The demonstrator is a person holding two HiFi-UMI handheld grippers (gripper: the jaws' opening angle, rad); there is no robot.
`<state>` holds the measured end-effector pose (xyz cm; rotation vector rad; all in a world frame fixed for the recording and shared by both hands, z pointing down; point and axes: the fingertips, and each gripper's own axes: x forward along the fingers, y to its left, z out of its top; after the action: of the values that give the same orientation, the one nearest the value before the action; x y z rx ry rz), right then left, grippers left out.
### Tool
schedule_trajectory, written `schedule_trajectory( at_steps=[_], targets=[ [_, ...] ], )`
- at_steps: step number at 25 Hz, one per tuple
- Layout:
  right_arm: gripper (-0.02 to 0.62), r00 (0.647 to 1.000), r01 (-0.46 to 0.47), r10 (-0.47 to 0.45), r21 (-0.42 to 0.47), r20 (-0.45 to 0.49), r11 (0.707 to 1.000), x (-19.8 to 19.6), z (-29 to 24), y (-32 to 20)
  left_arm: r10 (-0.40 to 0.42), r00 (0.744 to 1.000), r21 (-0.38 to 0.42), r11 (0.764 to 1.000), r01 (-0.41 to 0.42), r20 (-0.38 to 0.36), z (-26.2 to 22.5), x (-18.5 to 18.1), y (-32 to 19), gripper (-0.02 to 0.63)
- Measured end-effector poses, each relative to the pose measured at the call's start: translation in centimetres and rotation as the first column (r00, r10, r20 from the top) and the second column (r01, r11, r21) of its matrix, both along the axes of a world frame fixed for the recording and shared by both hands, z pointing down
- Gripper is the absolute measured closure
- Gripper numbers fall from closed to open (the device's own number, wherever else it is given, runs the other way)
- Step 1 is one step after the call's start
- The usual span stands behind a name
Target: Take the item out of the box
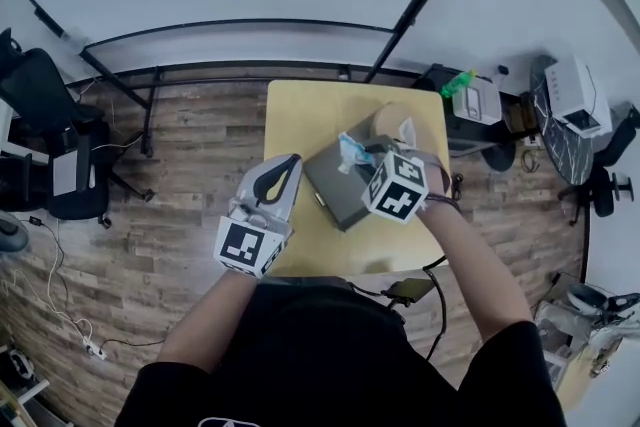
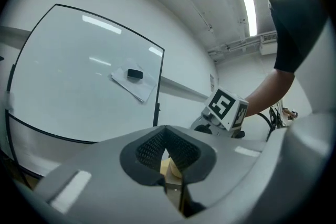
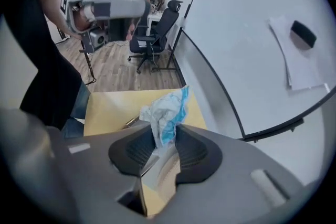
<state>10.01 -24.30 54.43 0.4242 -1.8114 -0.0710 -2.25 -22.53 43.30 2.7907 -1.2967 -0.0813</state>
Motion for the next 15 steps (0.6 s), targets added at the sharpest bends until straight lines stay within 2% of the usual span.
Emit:
schedule_trajectory(
  at_steps=[4, 8, 12, 15],
  targets=[
    [0.476, 0.999, -0.017, 0.012, 0.110, 0.053, 0.994, -0.1, -3.7, 0.0, 0.035, 0.999, 0.016, 0.999, -0.035, 0.002, -0.9, 1.3, -0.2, 0.607],
    [0.477, 0.992, -0.059, 0.031, 0.223, 0.126, 0.973, -0.1, -7.1, 0.2, 0.061, 0.998, 0.034, 0.998, -0.061, 0.008, -1.9, 2.1, -0.5, 0.607],
    [0.477, 0.973, -0.131, 0.058, 0.329, 0.223, 0.935, -0.2, -10.3, 0.4, 0.077, 0.997, 0.057, 0.995, -0.077, 0.014, -3.0, 2.5, -0.9, 0.607],
    [0.477, 0.934, -0.229, 0.089, 0.388, 0.346, 0.893, -0.2, -12.5, 0.5, 0.085, 0.996, 0.064, 0.994, -0.086, 0.016, -3.5, 2.7, -1.1, 0.607]
  ],
)
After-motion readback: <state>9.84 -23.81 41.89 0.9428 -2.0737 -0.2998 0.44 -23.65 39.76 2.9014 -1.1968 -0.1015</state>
